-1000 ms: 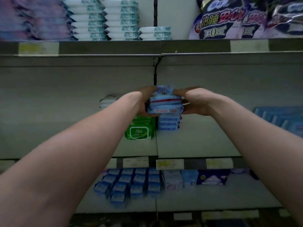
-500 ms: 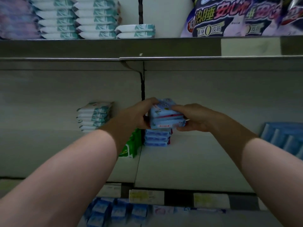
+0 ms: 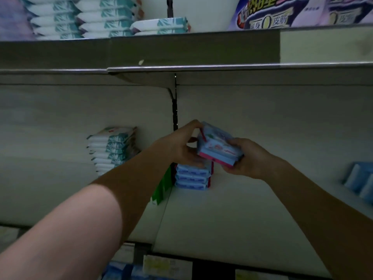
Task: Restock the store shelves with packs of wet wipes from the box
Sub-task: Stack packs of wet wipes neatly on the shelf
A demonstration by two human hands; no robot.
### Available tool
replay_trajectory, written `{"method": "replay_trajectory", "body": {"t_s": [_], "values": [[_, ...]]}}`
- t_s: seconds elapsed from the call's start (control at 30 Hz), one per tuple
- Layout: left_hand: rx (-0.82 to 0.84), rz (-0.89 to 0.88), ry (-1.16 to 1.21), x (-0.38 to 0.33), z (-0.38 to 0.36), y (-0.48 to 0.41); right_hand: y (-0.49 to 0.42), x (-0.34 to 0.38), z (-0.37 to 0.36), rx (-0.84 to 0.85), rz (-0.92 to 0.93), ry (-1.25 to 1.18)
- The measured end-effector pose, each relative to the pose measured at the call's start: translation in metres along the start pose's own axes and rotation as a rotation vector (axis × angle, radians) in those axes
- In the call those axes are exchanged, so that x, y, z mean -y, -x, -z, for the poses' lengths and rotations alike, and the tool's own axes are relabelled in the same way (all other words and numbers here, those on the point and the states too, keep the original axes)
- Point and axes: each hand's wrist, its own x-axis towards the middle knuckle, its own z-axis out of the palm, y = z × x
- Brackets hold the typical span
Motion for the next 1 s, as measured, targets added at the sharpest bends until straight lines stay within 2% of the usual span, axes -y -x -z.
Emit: {"method": "replay_trajectory", "body": {"t_s": [0.1,0.23,0.33,0.5,0.63,0.73,0.87,1.0], "values": [[0.029,0.025,-0.002,-0.010,0.006,-0.007,-0.007,0.001,0.013,0.039,-0.037,0.060],[0.063,0.039,-0.249,-0.019,0.007,-0.012,-0.014,0.001,0.013,0.061,-0.047,0.087],[0.004,-0.018,-0.227,-0.020,0.006,-0.015,-0.018,0.005,0.005,-0.039,0.002,-0.031],[-0.024,-0.033,-0.163,-0.011,0.010,-0.027,-0.026,0.006,-0.006,-0.047,-0.056,0.103],[-0.008,-0.014,-0.022,-0.012,0.026,-0.035,-0.032,0.007,-0.013,-0.096,-0.002,0.080],[0.044,-0.001,-0.069,-0.016,0.039,-0.038,-0.037,0.008,-0.017,-0.113,0.000,0.076],[-0.028,-0.005,-0.135,-0.010,0.044,-0.048,-0.043,0.010,-0.022,-0.159,-0.003,0.153],[-0.176,-0.098,-0.190,0.003,0.045,-0.069,-0.050,0.011,-0.021,-0.234,-0.012,0.287]]}}
